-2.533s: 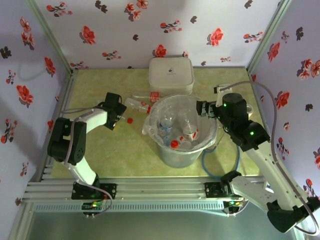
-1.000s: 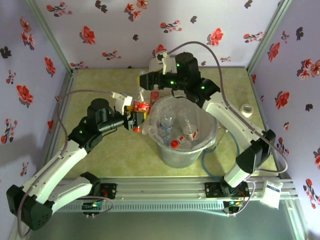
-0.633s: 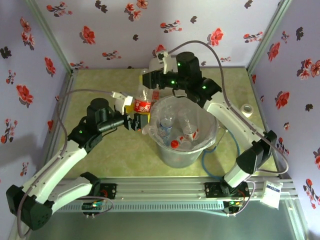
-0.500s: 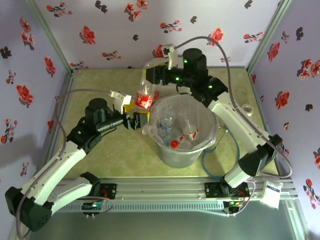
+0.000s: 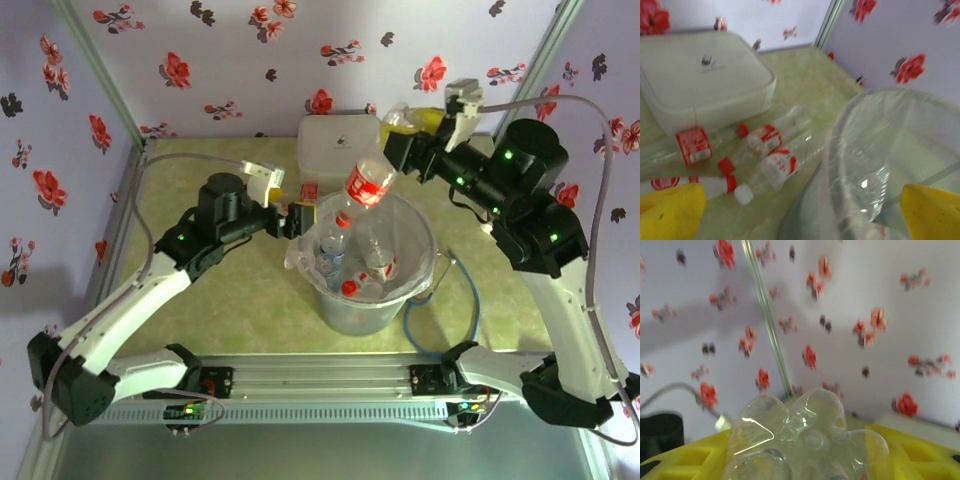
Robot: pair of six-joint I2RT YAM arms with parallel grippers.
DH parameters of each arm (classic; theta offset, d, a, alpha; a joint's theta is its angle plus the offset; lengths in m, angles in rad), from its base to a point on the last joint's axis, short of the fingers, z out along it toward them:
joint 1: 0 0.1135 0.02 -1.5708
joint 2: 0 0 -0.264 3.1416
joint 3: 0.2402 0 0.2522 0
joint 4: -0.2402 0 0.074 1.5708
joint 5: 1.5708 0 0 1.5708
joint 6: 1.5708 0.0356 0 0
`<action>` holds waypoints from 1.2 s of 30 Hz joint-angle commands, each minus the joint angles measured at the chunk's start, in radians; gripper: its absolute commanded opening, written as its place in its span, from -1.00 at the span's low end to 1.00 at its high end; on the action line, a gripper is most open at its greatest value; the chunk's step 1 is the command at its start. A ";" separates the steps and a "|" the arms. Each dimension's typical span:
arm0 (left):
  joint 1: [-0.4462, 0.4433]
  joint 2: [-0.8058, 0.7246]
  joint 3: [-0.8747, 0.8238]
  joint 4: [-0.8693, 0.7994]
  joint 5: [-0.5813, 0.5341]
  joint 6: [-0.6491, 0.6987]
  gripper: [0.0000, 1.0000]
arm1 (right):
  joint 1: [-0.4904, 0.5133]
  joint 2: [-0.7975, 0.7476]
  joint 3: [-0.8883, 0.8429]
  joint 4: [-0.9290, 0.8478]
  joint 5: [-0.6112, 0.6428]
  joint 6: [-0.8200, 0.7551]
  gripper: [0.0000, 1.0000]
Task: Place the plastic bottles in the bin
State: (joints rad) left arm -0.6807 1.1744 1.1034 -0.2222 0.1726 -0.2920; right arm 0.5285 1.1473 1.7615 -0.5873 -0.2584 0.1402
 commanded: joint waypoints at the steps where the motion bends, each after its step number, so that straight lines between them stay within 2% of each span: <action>1: -0.009 0.017 0.060 -0.048 -0.072 0.061 1.00 | 0.010 0.011 -0.041 -0.284 -0.027 -0.090 -0.49; 10: -0.013 0.057 0.063 -0.059 -0.120 0.035 0.97 | 0.011 0.005 -0.213 -0.394 -0.128 -0.119 -0.51; 17: -0.014 0.075 0.062 -0.079 -0.157 0.033 0.96 | 0.038 -0.060 -0.547 -0.146 -0.236 -0.018 -0.51; 22: -0.013 0.076 0.062 -0.090 -0.166 0.031 0.96 | 0.099 -0.107 -0.744 -0.020 -0.159 -0.112 -0.60; 27: -0.013 0.088 0.076 -0.089 -0.179 0.019 0.92 | 0.107 -0.118 -0.806 0.050 -0.184 -0.165 -0.61; 30: -0.013 0.098 0.086 -0.102 -0.193 -0.003 0.83 | 0.113 -0.139 -0.801 0.076 -0.195 -0.191 -0.61; 36: -0.013 0.106 0.107 -0.122 -0.197 -0.022 0.43 | 0.111 -0.198 -0.779 0.162 -0.203 -0.217 -0.59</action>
State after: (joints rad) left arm -0.6876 1.2774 1.1706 -0.3290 -0.0013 -0.3050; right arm 0.6361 0.9794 0.9916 -0.4984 -0.4652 -0.0036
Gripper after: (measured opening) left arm 0.735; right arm 0.577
